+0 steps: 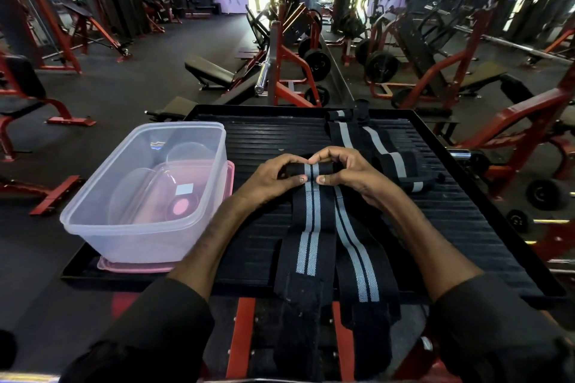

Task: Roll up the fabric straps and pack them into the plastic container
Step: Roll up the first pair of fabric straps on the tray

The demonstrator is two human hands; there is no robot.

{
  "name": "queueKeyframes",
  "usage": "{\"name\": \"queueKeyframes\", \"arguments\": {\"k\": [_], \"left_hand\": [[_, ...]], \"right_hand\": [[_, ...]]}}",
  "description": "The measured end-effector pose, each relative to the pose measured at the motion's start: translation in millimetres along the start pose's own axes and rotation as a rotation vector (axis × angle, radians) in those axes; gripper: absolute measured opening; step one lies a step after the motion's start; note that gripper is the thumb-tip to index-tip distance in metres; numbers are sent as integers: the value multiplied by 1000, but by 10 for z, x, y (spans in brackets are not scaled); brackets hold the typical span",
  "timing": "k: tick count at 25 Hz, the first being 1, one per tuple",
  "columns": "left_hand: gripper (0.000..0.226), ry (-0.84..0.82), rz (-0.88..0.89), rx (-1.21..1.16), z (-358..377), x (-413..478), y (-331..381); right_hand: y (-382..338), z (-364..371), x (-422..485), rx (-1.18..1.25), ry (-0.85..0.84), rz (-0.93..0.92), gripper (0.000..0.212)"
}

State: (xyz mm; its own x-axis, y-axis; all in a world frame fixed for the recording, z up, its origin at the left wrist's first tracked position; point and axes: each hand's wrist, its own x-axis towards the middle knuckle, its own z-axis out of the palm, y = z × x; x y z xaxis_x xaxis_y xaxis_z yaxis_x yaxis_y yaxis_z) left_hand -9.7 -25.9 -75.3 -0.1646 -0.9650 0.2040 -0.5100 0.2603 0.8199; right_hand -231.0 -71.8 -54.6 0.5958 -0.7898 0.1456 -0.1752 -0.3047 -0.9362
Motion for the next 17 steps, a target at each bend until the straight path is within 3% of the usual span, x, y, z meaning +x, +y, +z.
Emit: {"name": "queueKeyframes", "arguments": {"k": [3, 7, 10, 14, 17], "left_hand": [[42, 97, 81, 20, 6, -53, 26], [43, 196, 182, 22, 43, -91, 116], [41, 264, 281, 81, 72, -105, 121], [41, 287, 283, 54, 104, -121, 127], [38, 166, 100, -34, 99, -75, 108]], "right_hand": [[-77, -24, -22, 59, -24, 74, 40], [-160, -9, -7, 360, 43, 193, 35], [-122, 30, -21, 184, 84, 229, 25], [-108, 62, -116, -42, 68, 101, 29], [-86, 74, -164, -11, 135, -87, 23]]}}
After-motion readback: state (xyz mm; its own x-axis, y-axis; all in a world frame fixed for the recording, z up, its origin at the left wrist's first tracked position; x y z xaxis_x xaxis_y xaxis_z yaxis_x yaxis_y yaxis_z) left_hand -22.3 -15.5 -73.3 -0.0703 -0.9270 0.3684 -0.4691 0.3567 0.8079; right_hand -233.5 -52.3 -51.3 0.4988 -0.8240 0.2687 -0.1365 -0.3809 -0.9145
